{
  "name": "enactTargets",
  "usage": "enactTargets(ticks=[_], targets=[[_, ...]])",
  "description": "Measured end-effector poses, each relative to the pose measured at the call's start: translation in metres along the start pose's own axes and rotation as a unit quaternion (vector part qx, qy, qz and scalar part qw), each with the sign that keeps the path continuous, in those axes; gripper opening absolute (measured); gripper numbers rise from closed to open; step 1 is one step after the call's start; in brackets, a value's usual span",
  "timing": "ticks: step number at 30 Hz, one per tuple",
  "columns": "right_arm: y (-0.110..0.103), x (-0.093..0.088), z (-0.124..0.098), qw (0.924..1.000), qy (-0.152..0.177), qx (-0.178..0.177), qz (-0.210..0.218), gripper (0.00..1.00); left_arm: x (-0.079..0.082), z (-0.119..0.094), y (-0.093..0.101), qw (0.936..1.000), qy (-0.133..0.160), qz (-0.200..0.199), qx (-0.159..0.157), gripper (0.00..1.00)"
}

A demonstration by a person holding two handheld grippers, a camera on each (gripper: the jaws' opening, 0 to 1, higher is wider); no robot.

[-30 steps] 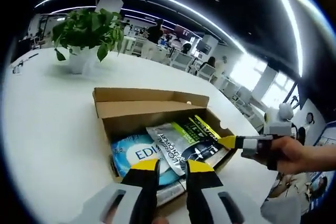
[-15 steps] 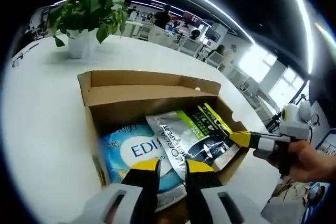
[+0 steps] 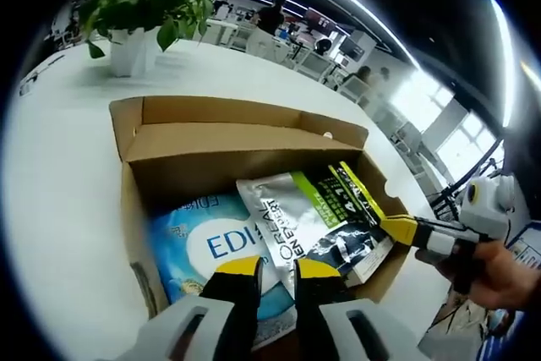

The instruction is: Operate the shoe box by opening the lid, removing the specified soft item, and placing it in the target area until the item is outside and the box remains undamaged.

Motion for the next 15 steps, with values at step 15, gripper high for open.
enactTargets(ticks=[15], targets=[[-0.0017, -0.0017, -0.0034, 0.9994, 0.016, 0.016, 0.026, 0.00, -0.0007, 0.0055, 0.0039, 0.9987, 0.004, -0.042, -0.029, 0.08]])
Point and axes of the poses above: the point that each gripper's makers call its tool centre point, and the gripper's own axes: z roughly forward along the fingers, y roughly to its right, x roughly out of its top, the point moved 8 cm from there along -z, roughly backward along the fingers, and after that the axes turned 1 degree about z, right-handed, at the moved point
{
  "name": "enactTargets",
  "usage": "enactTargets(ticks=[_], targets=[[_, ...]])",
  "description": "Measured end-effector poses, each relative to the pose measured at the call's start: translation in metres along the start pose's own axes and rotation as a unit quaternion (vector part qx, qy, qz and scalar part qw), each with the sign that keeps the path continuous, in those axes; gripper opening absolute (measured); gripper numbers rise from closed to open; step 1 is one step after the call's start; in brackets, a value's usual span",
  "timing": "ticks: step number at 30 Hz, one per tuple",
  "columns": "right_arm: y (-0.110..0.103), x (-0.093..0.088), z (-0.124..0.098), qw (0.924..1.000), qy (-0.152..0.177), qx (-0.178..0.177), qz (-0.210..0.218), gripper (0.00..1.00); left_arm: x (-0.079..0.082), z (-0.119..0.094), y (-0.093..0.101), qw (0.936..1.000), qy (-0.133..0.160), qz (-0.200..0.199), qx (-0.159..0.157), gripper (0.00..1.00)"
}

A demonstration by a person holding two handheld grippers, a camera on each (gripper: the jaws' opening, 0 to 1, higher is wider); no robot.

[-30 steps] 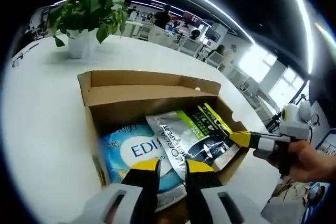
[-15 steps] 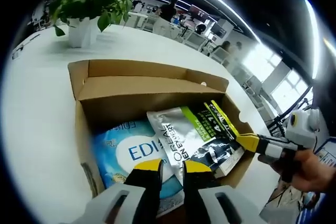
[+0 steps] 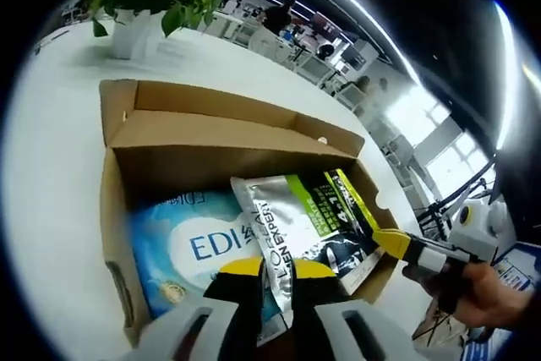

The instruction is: Operate the shoe box by opening the lid, removing the specified soft item, and placing it in the target area until the item is outside and the box remains undamaged.

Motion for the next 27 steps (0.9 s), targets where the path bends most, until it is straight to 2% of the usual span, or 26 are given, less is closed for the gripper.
enactTargets(ticks=[6, 19, 27], targets=[[-0.003, -0.001, 0.000, 1.0000, -0.001, 0.004, 0.004, 0.00, -0.004, 0.001, 0.003, 1.0000, -0.008, -0.001, -0.006, 0.01], [-0.008, -0.002, -0.011, 0.9997, 0.003, 0.014, 0.022, 0.00, -0.002, -0.009, 0.009, 0.9997, 0.010, -0.001, -0.023, 0.00], [-0.007, -0.002, -0.023, 0.9994, 0.011, 0.013, 0.030, 0.00, 0.001, -0.015, 0.020, 0.9991, 0.020, 0.006, -0.038, 0.00]])
Point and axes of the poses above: the point that each gripper's makers call its tool centre point, and the gripper's own axes: z roughly forward along the fingers, y roughly to its right, x roughly out of its top, the point moved 8 cm from there along -z, roughly backward along the fingers, and after that the axes turned 1 degree about z, right-handed, at the moved point
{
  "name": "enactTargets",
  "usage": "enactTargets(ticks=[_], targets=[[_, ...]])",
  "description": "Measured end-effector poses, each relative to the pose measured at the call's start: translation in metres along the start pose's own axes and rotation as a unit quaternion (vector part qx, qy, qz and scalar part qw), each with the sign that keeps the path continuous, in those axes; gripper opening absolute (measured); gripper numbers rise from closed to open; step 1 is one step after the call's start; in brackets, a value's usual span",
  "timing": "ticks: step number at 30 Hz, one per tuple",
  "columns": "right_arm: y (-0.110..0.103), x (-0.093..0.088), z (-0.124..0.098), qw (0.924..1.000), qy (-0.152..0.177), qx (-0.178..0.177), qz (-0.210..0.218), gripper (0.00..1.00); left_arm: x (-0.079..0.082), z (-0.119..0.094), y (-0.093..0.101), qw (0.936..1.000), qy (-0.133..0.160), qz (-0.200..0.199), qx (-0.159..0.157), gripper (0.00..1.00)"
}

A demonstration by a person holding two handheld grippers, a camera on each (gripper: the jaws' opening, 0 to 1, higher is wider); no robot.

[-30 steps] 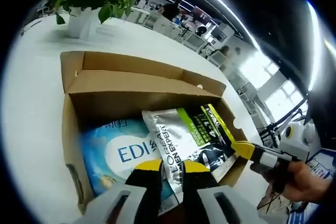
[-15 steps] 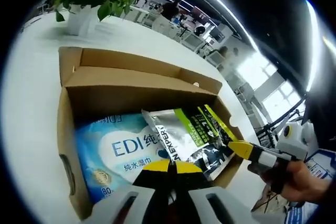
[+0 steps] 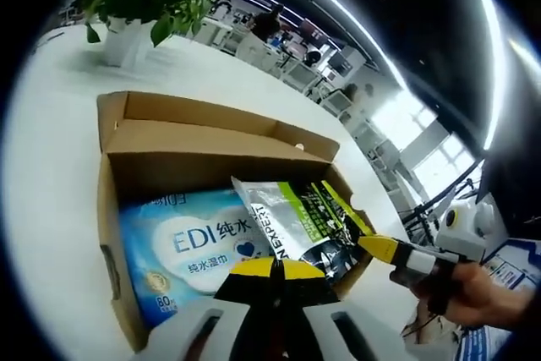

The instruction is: Operate the shoe box by opening the lid, removing the specified soft item, and placing it in the target area until the item is outside and the box remains undamaged.

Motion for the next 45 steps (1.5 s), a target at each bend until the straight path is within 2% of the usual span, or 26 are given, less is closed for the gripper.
enactTargets(ticks=[14, 19, 27, 32, 37, 45], targets=[[0.007, 0.004, -0.028, 0.9990, 0.040, -0.004, 0.019, 0.00, 0.010, 0.003, 0.021, 0.9993, 0.002, 0.025, -0.028, 0.00], [0.014, 0.006, -0.039, 0.9979, 0.056, -0.009, 0.030, 0.00, 0.015, 0.007, 0.035, 0.9984, 0.000, 0.042, -0.038, 0.00], [0.022, 0.009, -0.063, 0.9952, 0.081, -0.013, 0.053, 0.00, 0.022, 0.017, 0.061, 0.9951, -0.006, 0.086, -0.048, 0.00], [0.030, 0.007, -0.082, 0.9923, 0.100, -0.024, 0.068, 0.00, 0.024, 0.027, 0.080, 0.9925, -0.017, 0.102, -0.066, 0.00], [0.044, 0.003, -0.099, 0.9904, 0.112, -0.040, 0.071, 0.00, 0.022, 0.040, 0.101, 0.9882, -0.030, 0.129, -0.077, 0.00], [0.077, -0.004, -0.132, 0.9837, 0.133, -0.067, 0.101, 0.00, 0.012, 0.064, 0.143, 0.9806, -0.052, 0.159, -0.102, 0.00]])
Point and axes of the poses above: the point that each gripper's makers call its tool centre point, and the gripper's own axes: z roughly forward along the fingers, y roughly to its right, x roughly out of its top, the point moved 8 cm from there along -z, roughly backward along the fingers, and after that the axes turned 1 degree about z, right-handed, at the moved point
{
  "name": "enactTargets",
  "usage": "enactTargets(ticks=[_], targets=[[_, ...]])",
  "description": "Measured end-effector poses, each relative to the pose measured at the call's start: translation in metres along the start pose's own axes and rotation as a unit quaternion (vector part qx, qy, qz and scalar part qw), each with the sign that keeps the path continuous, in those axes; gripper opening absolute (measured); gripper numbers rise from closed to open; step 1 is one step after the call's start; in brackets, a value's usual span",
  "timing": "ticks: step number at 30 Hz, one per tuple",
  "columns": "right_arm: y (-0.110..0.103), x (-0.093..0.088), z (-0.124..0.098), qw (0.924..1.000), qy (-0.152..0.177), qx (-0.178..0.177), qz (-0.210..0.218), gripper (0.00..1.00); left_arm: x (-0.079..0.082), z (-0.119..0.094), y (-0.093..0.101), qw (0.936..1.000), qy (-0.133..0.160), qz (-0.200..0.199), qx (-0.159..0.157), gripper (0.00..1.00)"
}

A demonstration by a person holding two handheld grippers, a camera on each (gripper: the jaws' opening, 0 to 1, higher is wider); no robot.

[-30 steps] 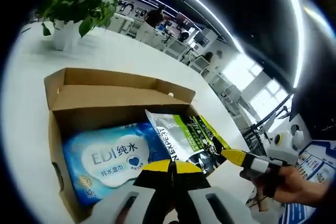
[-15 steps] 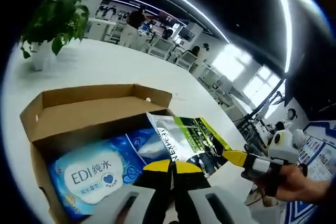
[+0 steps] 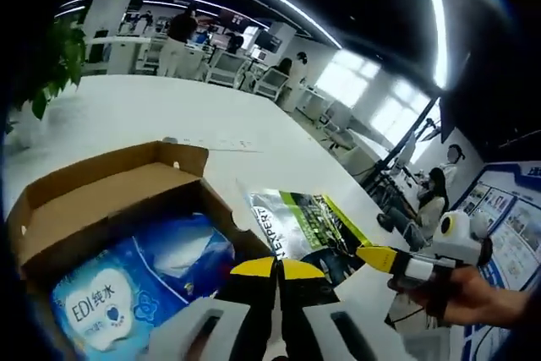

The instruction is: Operate the shoe box by opening the lid, removing the specified soft item, and placing it in the target area until the item is outside and the box remains undamaged.

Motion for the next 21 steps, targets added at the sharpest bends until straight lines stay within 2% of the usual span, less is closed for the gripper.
enactTargets(ticks=[9, 11, 21], targets=[[0.041, 0.010, -0.031, 0.9994, 0.013, -0.022, 0.023, 0.00, -0.005, 0.034, 0.041, 0.9994, -0.022, 0.016, -0.023, 0.00], [0.054, 0.015, -0.035, 0.9992, 0.015, -0.026, 0.027, 0.00, -0.007, 0.040, 0.047, 0.9992, -0.026, 0.015, -0.025, 0.00], [0.088, 0.019, -0.055, 0.9985, 0.010, -0.037, 0.038, 0.00, -0.015, 0.069, 0.075, 0.9983, -0.044, 0.012, -0.035, 0.00]])
Point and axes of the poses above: the point that each gripper's makers call its tool centre point, and the gripper's own axes: z roughly forward along the fingers, y roughly to its right, x roughly out of its top, the point moved 8 cm from there along -z, roughly backward along the fingers, and after that the axes turned 1 degree about z, right-handed, at the moved point
